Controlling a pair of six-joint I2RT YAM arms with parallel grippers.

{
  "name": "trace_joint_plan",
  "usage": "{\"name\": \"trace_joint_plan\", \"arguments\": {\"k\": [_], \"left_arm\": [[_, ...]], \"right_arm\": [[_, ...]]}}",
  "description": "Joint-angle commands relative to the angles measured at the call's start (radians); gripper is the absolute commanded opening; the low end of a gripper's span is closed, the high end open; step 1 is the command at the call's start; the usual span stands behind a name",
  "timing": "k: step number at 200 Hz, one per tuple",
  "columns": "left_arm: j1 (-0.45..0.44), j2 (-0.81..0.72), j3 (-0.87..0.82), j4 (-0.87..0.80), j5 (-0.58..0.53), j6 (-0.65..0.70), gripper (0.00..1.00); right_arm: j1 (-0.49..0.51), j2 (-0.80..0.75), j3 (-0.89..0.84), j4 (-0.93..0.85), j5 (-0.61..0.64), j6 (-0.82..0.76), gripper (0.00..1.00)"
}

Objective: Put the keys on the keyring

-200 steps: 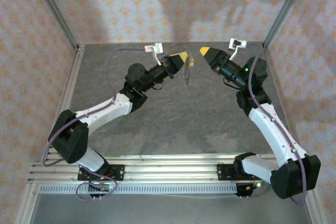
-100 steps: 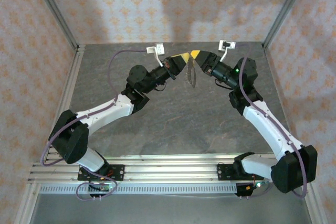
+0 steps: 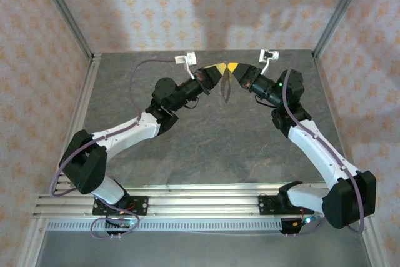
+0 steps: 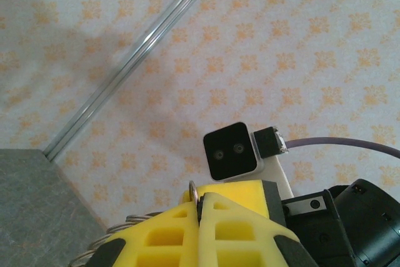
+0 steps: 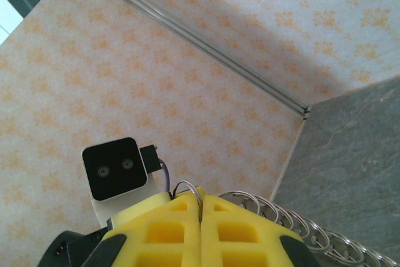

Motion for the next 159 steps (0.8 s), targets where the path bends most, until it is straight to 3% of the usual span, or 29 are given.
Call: {"name": "trace_joint_plan", "arguments": {"k": [1, 65, 78, 87, 98, 137, 159], "left_arm": [[-0.008, 0.004, 0.037, 0.033, -0.017, 0.006, 0.0], [-0.009, -0.002, 0.034, 0.008, -0.022, 0.008, 0.0], [-0.009, -0.002, 0.035, 0.005, -0.02, 0.008, 0.0], [-0.011, -0.001, 0.036, 0.0, -0.02, 0.008, 0.0], [-0.012, 0.001, 0.037, -0.007, -0.02, 0.011, 0.0], [-0.013, -0.007, 0.042, -0.063, -0.043, 0.028, 0.0], [-0.012, -0.038, 0.039, -0.133, -0.072, 0.059, 0.14]], "right_arm": [[0.009, 0.0, -0.002, 0.047, -0.01, -0.007, 0.0], [0.01, -0.01, -0.002, 0.072, -0.018, 0.013, 0.0], [0.01, -0.013, -0.001, 0.074, -0.019, 0.017, 0.13], [0.01, -0.016, 0.001, 0.076, -0.023, 0.017, 0.11], [0.009, -0.016, 0.003, 0.078, -0.028, 0.017, 0.0], [0.01, -0.021, 0.007, 0.064, -0.008, 0.012, 0.0], [0.009, -0.021, 0.012, 0.021, 0.013, -0.015, 0.0]]}}
